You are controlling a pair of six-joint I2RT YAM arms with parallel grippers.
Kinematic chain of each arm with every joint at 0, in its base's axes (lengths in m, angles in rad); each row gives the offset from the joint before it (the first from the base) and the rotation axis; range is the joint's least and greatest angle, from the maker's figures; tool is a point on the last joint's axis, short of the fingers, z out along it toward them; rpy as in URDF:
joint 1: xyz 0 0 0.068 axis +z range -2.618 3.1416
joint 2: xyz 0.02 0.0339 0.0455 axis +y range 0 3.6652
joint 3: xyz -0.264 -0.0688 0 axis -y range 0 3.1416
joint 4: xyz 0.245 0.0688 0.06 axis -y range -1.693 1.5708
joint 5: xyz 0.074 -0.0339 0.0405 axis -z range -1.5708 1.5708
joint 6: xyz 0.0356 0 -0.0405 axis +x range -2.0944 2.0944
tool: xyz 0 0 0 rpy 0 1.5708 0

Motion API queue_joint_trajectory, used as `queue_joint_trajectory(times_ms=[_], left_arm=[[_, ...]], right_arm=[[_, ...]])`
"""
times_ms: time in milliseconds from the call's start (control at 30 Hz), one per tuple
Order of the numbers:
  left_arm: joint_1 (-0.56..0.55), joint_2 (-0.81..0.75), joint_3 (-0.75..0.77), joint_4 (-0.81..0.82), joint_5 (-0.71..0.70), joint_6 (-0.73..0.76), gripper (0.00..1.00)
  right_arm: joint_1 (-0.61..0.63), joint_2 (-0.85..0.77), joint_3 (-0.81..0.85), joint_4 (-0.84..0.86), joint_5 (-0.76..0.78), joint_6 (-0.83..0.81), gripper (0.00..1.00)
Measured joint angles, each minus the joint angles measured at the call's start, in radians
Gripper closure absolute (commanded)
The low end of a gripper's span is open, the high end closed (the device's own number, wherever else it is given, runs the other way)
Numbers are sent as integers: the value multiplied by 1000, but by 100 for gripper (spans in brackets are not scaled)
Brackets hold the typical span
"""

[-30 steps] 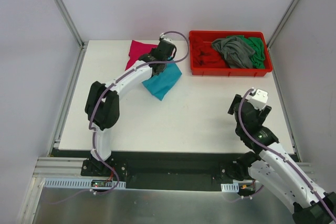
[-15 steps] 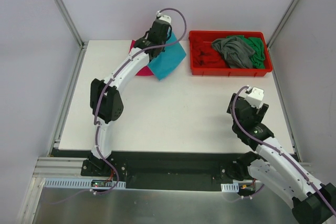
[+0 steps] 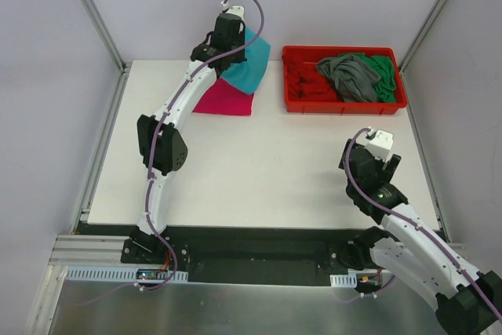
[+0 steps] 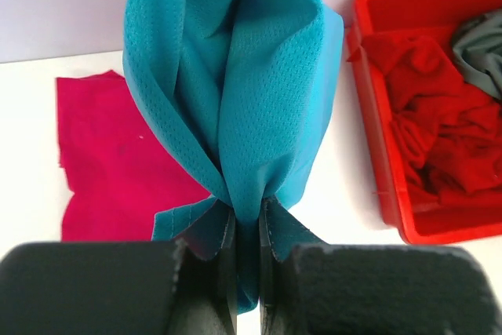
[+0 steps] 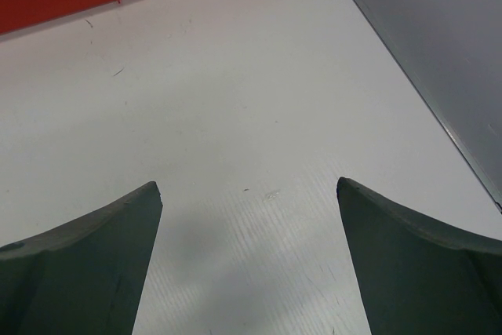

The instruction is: Fold and stack the t-shirts

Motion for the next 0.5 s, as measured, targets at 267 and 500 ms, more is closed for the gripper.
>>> queue_joint_trajectory(times_ms=[267,500], left_arm=[[-1,2,24,-13,103,-39,100],[0,2,24,-20,133,-62,100]], right_arm=[[-1,2,0,4,0,0,4],[-1,5,0,5,0,0,4]])
